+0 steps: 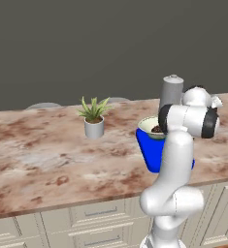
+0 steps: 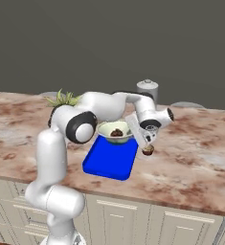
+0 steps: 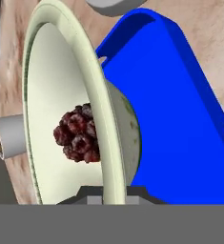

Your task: Place the bowl with cake and the cupcake onto the tray.

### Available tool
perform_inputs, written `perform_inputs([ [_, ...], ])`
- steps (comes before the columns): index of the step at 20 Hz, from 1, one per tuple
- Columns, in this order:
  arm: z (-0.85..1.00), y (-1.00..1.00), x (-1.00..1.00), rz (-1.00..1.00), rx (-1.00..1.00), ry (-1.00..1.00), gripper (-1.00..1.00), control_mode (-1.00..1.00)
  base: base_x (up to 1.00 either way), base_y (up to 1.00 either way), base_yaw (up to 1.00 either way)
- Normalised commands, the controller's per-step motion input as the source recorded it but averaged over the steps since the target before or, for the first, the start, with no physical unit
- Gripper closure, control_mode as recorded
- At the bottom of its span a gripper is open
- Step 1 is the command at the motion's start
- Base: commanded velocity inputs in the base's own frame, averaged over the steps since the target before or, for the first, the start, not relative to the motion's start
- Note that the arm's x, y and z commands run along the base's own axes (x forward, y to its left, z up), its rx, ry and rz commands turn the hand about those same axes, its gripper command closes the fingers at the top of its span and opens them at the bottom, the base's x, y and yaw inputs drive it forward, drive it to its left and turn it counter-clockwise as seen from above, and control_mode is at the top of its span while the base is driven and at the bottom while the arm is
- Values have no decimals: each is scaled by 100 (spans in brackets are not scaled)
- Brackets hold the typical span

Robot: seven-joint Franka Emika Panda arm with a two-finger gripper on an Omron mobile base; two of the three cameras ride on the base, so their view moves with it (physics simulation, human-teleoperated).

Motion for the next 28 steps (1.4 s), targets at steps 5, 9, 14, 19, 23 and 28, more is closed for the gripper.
perform_inputs([
  [5, -34, 0, 0, 1, 0, 7, 100, -100, 0, 0, 0],
  [9, -33, 1, 14, 4, 0, -8, 100, -100, 0, 0, 0],
  [14, -24, 8, 15, 4, 0, -10, -100, -100, 0, 0, 0],
  [19, 3, 4, 2, 1, 0, -1, -100, -100, 0, 0, 0],
  [23, 0, 1, 5, 0, 0, 0, -100, -100, 0, 0, 0],
  [28, 0, -3, 2, 0, 0, 6, -100, -100, 0, 0, 0],
])
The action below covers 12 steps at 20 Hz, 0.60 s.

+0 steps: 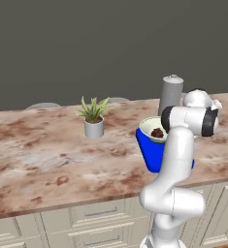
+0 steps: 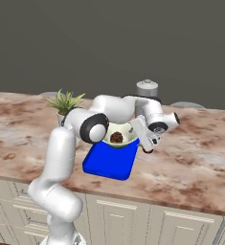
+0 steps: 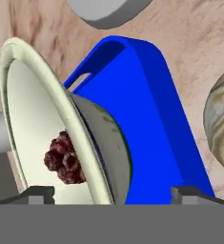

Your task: Place the bowl with cake and the cupcake onto the tray.

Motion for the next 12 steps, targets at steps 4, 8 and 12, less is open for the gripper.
perform_inputs([
  [4, 1, -29, -1, -6, 0, 17, -100, -100, 0, 0, 0],
  [8, 26, -35, 0, -8, 0, 20, -100, -100, 0, 0, 0],
  [12, 28, -33, 0, -7, -1, 19, -100, -100, 0, 0, 0],
])
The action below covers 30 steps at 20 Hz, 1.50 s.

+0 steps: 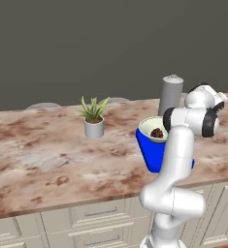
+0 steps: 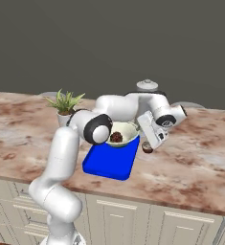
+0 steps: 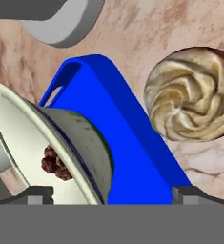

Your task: Place the bowl with cake and the cupcake onto the tray.

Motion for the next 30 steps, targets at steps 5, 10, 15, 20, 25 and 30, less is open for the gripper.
perform_inputs([
  [5, -6, -48, 3, -15, -3, 24, -100, -100, 0, 0, 0],
  [10, -15, -8, 9, -13, -9, 17, -100, -100, 0, 0, 0],
  [15, -3, -1, 2, -23, -13, 19, -100, -100, 0, 0, 0],
  [20, -5, -12, 8, -32, -16, 30, -100, -100, 0, 0, 0],
  [25, -34, 4, -5, -31, -16, 19, -100, -100, 0, 0, 0],
  [30, -48, 5, -12, -26, -10, 2, -100, -100, 0, 0, 0],
])
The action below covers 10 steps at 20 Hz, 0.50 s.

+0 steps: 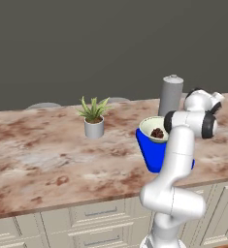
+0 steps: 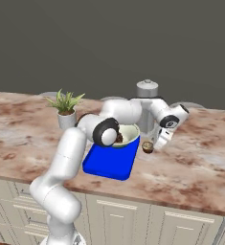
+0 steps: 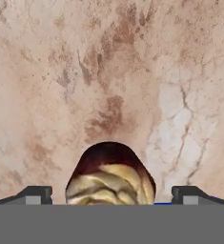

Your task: Place the bowl with cake and the cupcake onto the tray.

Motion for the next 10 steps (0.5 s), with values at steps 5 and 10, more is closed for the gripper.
perform_inputs([
  [5, -30, 9, -1, -15, 0, 0, -100, -100, 0, 0, 0],
  [10, -16, 7, 0, -11, 0, 4, -100, -100, 0, 0, 0],
])
